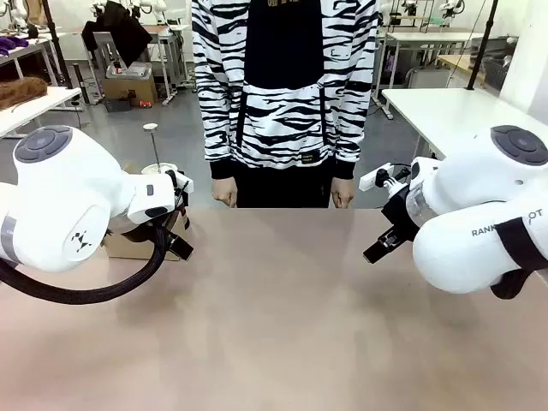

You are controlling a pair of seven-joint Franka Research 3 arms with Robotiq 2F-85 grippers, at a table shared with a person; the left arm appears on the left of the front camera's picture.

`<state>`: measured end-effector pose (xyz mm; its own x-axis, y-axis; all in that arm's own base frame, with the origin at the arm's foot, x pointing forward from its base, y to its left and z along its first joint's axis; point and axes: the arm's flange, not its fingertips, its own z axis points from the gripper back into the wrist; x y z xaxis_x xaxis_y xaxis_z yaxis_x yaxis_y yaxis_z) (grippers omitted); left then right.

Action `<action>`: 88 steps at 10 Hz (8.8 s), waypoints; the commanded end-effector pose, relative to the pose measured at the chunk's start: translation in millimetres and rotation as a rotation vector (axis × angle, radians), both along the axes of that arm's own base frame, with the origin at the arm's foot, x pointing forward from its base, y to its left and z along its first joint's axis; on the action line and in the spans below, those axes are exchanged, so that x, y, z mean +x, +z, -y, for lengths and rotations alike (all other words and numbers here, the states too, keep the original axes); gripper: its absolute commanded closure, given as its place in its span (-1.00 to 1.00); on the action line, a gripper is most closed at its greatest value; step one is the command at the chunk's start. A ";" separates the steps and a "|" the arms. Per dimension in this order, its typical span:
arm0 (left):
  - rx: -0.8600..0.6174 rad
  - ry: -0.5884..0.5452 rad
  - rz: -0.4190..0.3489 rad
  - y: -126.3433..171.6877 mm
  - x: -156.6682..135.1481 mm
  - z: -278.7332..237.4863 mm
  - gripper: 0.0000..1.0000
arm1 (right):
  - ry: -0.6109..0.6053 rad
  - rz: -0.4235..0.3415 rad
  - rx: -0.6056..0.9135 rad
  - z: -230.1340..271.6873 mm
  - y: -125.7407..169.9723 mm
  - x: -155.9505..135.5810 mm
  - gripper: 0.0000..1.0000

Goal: Pour a drink into a cup and package it in a carrier.
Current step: Pick up the 600 ml Paper Cup and place it in the middle top area of the table.

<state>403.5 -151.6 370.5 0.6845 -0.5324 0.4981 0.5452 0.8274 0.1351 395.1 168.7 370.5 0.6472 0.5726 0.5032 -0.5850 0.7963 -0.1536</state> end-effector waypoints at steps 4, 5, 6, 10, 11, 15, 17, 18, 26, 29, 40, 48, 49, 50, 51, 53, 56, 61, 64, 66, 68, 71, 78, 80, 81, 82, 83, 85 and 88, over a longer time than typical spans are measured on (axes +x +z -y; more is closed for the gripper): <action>0.000 0.000 0.000 0.0 0.0 0.0 -1.00 | 0.000 0.000 0.000 0.0 0.1 0.0 -1.00; 0.000 0.000 0.000 0.0 0.0 0.0 -1.00 | 0.000 0.000 0.000 0.0 0.1 0.0 -1.00; 0.000 0.000 0.000 0.0 0.0 0.0 -1.00 | 0.000 0.000 0.000 0.0 0.1 0.0 -1.00; 0.000 0.000 0.000 0.0 0.0 0.0 -1.00 | 0.000 0.000 -0.001 -0.1 0.0 0.0 -1.00; 0.000 0.000 0.000 0.0 0.0 0.0 -1.00 | -0.019 0.041 -0.021 0.6 35.4 7.0 -1.00; 0.000 0.000 0.000 0.0 0.0 0.0 -1.00 | 0.079 0.135 0.117 56.6 165.2 8.9 -1.00; 0.000 0.000 0.000 0.0 0.0 0.0 -1.00 | 0.182 0.146 0.210 130.9 182.1 14.7 -1.00; 0.000 0.000 0.000 0.0 0.0 0.0 -1.00 | 0.256 0.135 0.287 168.6 178.4 19.6 -1.00; 0.000 0.000 0.000 0.0 0.0 0.0 -1.00 | 0.345 0.195 0.401 234.8 140.6 17.4 -1.00; 0.000 0.000 0.000 0.0 0.0 0.0 -1.00 | 0.326 0.196 0.468 257.4 118.8 34.5 -1.00; 0.000 0.000 0.000 0.0 0.0 0.0 -1.00 | 0.333 0.475 0.838 325.2 -80.5 75.0 -1.00; 0.000 0.000 0.000 0.0 0.0 0.0 -1.00 | 0.367 0.569 0.803 309.0 -119.1 87.5 -1.00; 0.000 0.000 0.000 0.0 0.0 0.0 -1.00 | 0.367 0.561 0.808 304.8 -120.9 90.3 -1.00; 0.000 0.000 0.000 0.0 0.0 0.0 -1.00 | 0.368 0.551 0.817 300.3 -122.7 94.7 -1.00; 0.000 0.000 0.000 0.0 0.0 0.0 -1.00 | 0.381 0.534 0.823 292.5 -126.2 98.9 -1.00; 0.000 0.000 0.000 0.0 0.0 0.0 -1.00 | 0.371 0.513 0.843 283.5 -130.8 107.8 -1.00; 0.000 0.000 0.000 0.0 0.0 0.0 -1.00 | 0.382 0.486 0.860 267.3 -134.4 118.8 -1.00; 0.000 0.000 0.000 0.0 0.0 0.0 -1.00 | 0.402 0.459 0.888 252.9 -133.0 125.4 -1.00; 0.000 0.000 0.000 0.0 0.0 0.0 -1.00 | 0.366 0.431 0.928 259.9 -131.9 122.9 -0.51; 0.000 0.000 0.000 0.0 0.0 0.0 -1.00 | 0.428 0.468 0.883 254.9 -136.8 115.2 -0.51; 0.000 0.000 0.000 0.0 0.0 0.0 -1.00 | 0.414 0.457 0.894 256.6 -136.4 115.3 -0.51; 0.000 0.000 0.000 0.0 0.0 0.0 -1.00 | 0.378 0.499 0.880 222.8 -67.8 73.8 -0.52; 0.000 0.000 0.000 0.0 0.0 0.0 -1.00 | 0.379 0.455 0.915 49.6 -29.2 161.0 -0.52; 0.000 0.000 0.000 0.0 0.0 0.0 -1.00 | 0.391 0.511 0.935 15.7 -49.3 188.7 -0.52; 0.000 0.000 0.000 0.0 0.0 0.0 -1.00 | 0.398 0.536 0.921 3.2 -61.5 198.7 -0.52; 0.000 0.000 0.000 0.0 0.0 0.0 -1.00 | 0.413 0.541 0.898 -10.1 -74.5 207.6 -0.52; 0.000 0.000 0.000 0.0 0.0 0.0 -1.00 | 0.419 0.539 0.887 -16.7 -85.7 214.7 -0.52; 0.000 0.000 0.000 0.0 0.0 0.0 -1.00 | 0.431 0.539 0.860 -25.8 -102.9 223.4 -0.52; 0.000 0.000 0.000 0.0 0.0 0.0 -1.00 | 0.449 0.501 0.905 -20.0 -100.9 215.2 -0.52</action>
